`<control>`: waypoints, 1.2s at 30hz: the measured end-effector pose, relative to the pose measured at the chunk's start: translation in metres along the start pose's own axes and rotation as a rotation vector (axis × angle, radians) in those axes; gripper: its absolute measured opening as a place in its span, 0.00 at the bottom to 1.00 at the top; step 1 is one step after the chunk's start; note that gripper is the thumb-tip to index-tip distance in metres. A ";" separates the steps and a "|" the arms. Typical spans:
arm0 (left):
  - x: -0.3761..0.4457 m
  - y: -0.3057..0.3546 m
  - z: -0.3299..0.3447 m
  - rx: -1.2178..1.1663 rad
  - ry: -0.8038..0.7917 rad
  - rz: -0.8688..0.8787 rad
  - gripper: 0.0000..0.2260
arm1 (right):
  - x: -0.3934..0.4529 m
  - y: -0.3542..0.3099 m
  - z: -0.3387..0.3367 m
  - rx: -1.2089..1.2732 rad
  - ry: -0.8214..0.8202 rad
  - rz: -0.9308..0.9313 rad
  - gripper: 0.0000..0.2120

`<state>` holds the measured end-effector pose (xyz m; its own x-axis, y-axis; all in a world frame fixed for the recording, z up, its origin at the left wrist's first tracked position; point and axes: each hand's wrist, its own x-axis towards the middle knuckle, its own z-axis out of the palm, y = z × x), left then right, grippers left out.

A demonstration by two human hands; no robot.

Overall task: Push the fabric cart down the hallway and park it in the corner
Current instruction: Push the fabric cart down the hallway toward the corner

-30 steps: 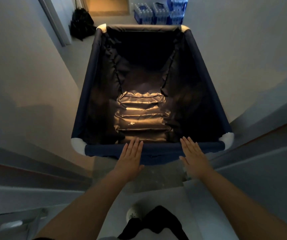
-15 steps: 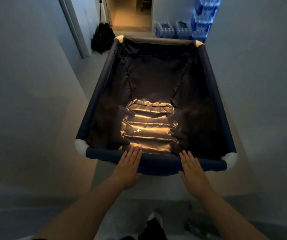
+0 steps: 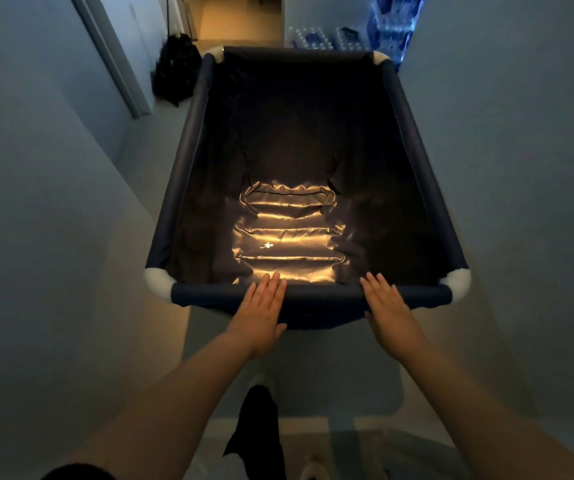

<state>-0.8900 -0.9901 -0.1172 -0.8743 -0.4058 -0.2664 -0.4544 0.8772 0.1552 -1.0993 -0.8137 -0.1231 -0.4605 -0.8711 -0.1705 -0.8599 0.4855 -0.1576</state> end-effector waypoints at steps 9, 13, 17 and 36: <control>0.072 -0.107 -0.041 -0.056 0.196 0.037 0.27 | 0.109 -0.023 -0.020 0.077 0.034 0.305 0.32; 0.108 -0.139 -0.056 -0.094 0.264 0.064 0.24 | 0.160 -0.047 -0.026 0.155 0.082 0.508 0.35; 0.147 -0.155 -0.059 -0.146 0.304 0.043 0.21 | 0.202 -0.054 -0.032 0.186 0.103 0.595 0.36; 0.259 -0.188 -0.080 -0.211 0.388 -0.011 0.22 | 0.320 -0.009 -0.061 0.158 0.128 0.496 0.29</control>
<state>-1.0449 -1.2812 -0.1391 -0.8504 -0.5162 0.1019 -0.4533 0.8171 0.3562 -1.2525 -1.1015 -0.1168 -0.8350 -0.5312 -0.1436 -0.4929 0.8380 -0.2339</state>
